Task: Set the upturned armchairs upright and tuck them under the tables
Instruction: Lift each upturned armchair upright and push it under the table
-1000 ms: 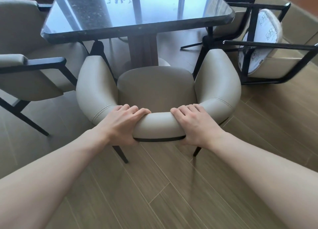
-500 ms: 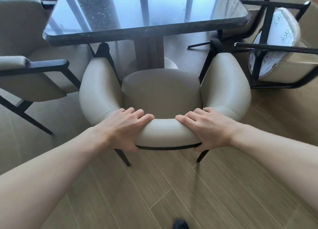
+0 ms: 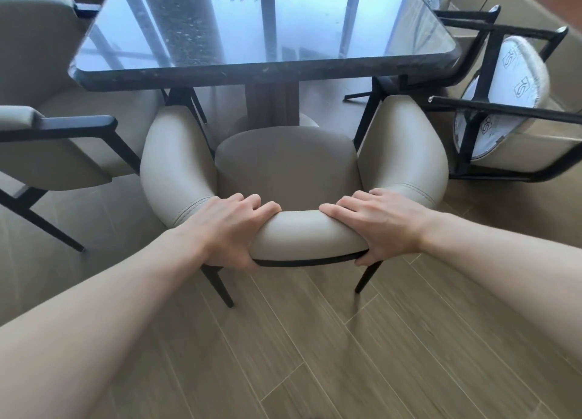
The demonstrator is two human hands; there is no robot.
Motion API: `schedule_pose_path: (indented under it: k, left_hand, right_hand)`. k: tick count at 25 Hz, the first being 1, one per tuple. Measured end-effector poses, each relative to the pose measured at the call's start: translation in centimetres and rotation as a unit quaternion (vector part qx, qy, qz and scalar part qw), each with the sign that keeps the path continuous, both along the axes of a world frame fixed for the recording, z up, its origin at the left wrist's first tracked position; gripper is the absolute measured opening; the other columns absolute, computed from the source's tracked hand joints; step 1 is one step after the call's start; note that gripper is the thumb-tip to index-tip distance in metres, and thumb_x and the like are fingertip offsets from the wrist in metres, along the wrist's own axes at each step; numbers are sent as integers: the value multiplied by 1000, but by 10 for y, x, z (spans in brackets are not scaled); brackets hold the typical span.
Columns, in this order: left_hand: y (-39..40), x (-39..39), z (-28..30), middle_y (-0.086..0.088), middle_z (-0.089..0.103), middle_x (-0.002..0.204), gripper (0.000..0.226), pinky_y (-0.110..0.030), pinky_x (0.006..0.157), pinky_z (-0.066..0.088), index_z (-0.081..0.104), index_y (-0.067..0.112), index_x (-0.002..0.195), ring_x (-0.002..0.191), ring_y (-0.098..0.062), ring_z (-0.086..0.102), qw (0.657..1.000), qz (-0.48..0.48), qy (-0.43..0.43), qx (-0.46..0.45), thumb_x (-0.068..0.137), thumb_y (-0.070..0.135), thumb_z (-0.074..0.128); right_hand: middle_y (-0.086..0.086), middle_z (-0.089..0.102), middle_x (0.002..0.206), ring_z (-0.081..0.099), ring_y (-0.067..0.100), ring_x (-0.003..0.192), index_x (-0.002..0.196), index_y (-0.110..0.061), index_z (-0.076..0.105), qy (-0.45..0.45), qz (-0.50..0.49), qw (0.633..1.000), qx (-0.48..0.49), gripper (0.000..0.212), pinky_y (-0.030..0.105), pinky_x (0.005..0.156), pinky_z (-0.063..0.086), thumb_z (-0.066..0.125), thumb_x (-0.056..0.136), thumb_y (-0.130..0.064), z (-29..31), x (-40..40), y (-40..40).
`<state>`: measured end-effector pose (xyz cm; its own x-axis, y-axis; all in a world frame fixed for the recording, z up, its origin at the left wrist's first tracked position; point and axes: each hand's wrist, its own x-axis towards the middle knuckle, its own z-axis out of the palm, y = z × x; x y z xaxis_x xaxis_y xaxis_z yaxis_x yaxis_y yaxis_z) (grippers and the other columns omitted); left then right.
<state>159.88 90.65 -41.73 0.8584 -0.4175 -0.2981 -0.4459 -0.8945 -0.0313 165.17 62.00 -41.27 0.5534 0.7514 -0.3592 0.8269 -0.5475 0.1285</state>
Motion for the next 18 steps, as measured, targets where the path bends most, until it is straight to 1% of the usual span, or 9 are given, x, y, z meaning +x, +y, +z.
schedule_pose_path:
  k: [5,12,15,18]
  left_hand:
    - [3,21,1,11,46,104,93,-31,65,40,30,45,136,96,-19,53,1000,9,4,12,57,69,72]
    - [27,49,11,11,44,106,100,-38,75,53,26,48,139,98,-19,53,998,28,34,44,55,64,78]
    - [36,59,14,10,47,107,100,-37,72,53,28,48,138,98,-20,56,997,44,28,55,54,63,81]
    - [40,62,12,9,48,104,101,-36,70,51,30,48,138,97,-22,59,997,41,21,59,53,65,81]
  right_hand:
    - [-7,51,126,55,21,106,148,-30,17,-1,-1,1000,8,106,41,85,50,70,65,-70,1,24,4]
    - [-4,51,123,54,23,106,147,-32,18,11,-32,999,32,106,46,85,51,75,64,-65,-1,44,33]
    - [-3,51,121,54,24,104,147,-31,20,19,-38,998,48,105,47,84,51,75,64,-65,-3,51,46]
    - [-3,52,120,54,24,103,146,-31,20,18,-32,998,44,105,48,82,52,73,63,-67,-6,54,48]
